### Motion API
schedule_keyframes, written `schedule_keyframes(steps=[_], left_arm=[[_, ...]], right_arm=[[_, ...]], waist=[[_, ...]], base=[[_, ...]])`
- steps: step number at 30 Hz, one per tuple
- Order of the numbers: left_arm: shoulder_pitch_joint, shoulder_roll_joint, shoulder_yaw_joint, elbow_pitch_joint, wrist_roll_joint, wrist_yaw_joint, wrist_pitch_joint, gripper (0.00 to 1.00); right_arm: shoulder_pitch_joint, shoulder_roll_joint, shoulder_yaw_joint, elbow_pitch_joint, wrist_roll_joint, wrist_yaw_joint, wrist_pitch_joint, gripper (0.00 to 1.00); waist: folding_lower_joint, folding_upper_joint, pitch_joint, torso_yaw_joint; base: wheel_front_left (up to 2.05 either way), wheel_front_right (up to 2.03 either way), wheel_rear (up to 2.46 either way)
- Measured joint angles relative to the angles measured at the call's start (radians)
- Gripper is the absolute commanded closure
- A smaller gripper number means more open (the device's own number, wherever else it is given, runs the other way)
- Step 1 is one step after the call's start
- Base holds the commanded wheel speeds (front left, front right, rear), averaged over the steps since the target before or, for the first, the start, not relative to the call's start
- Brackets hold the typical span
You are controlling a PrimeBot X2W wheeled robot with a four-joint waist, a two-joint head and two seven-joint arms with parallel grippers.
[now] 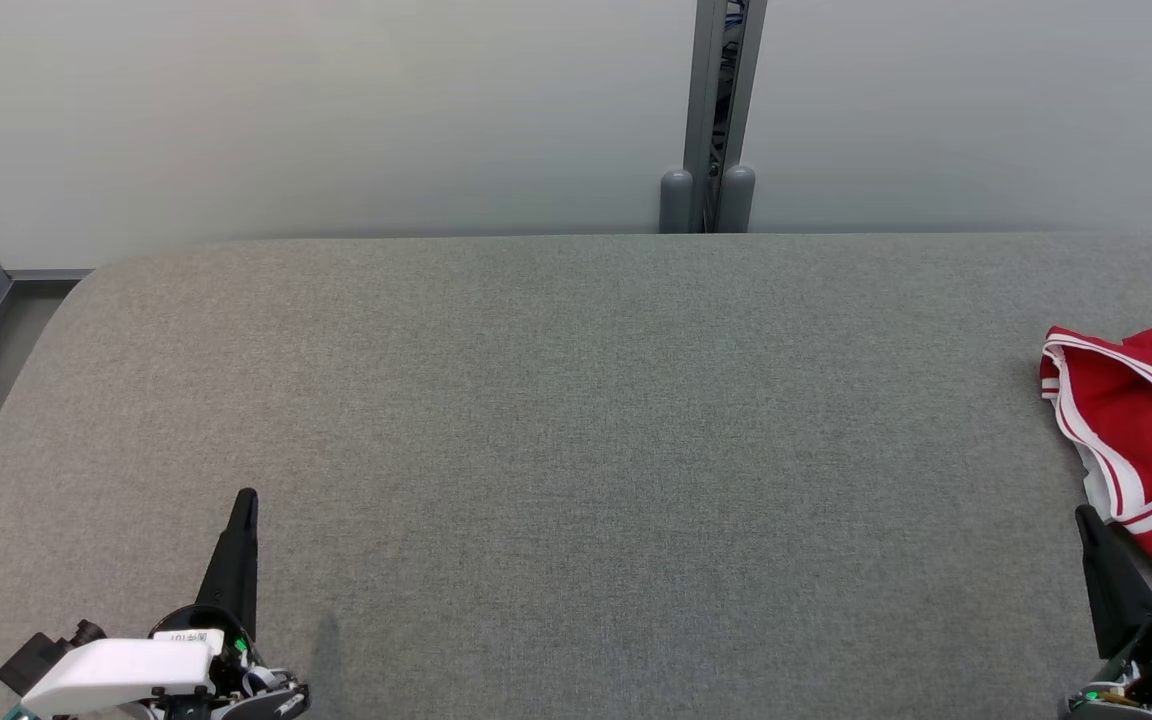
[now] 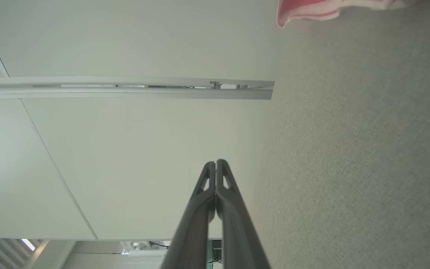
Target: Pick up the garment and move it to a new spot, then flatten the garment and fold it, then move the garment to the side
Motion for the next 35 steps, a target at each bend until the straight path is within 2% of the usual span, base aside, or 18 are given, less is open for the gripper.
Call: schedule_keyframes(steps=[35], left_arm=[[0.000,-0.004,0.004,0.000,0.001,0.000,0.005,1.00]], right_arm=[[0.000,0.008,-0.010,0.001,-0.007,0.000,0.008,1.00]], waist=[[0.0000,0.0000,0.000,0.000]], base=[[0.00,0.00,0.00]])
